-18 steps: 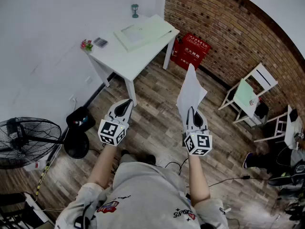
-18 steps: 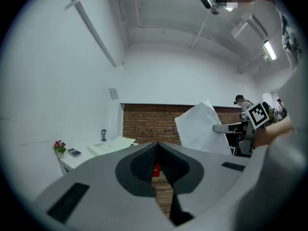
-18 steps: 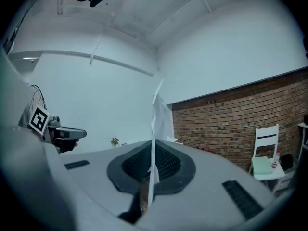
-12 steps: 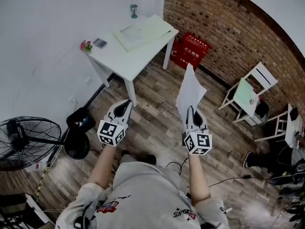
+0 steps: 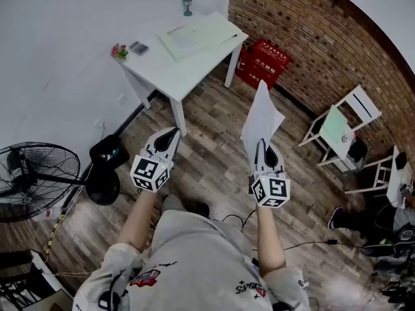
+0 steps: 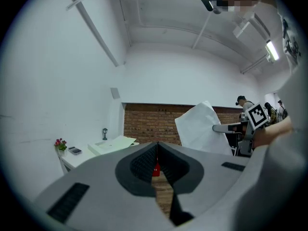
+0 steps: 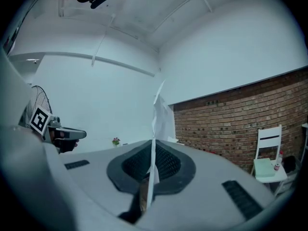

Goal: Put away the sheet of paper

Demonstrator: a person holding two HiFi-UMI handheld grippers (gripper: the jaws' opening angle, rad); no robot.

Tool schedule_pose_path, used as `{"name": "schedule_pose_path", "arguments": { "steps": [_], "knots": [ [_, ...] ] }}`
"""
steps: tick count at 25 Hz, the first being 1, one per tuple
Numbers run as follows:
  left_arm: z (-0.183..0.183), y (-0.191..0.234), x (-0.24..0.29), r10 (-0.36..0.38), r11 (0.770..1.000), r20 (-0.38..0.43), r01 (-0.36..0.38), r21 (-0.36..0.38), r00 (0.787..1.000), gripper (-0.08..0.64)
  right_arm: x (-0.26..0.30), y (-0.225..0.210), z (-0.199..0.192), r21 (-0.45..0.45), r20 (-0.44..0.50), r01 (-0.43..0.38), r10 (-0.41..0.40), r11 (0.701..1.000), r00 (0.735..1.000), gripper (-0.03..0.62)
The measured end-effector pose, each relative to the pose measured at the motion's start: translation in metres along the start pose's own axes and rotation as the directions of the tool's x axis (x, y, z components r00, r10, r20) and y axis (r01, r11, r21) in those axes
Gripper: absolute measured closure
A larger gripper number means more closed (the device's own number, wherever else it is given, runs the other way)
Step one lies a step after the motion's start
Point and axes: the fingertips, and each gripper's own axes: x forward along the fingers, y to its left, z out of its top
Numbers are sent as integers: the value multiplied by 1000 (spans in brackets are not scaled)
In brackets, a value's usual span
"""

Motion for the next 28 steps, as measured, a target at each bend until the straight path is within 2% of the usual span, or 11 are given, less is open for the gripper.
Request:
{"name": "schedule_pose_path", "arguments": {
  "steps": [7, 14, 20, 28],
  "knots": [
    [-6, 0, 6, 12, 1000, -13, -12, -2, 1000, 537, 11, -8, -9, 7, -23, -28, 28, 1000, 999, 597],
    [-9, 28, 48, 2, 1000, -12, -2, -11, 1000, 537, 56, -19, -18, 16, -40, -25, 26, 1000, 999, 596],
    [-12, 75, 118, -27, 1000, -11, 27, -1, 1000, 537, 131, -36, -14, 4, -44, -15, 15, 1000, 999, 597],
    [-4, 156, 237, -66, 998, -26, 66, 2, 997, 537, 265, -67, 5, 3, -47, 3, -3, 1000, 999, 597]
  ]
}}
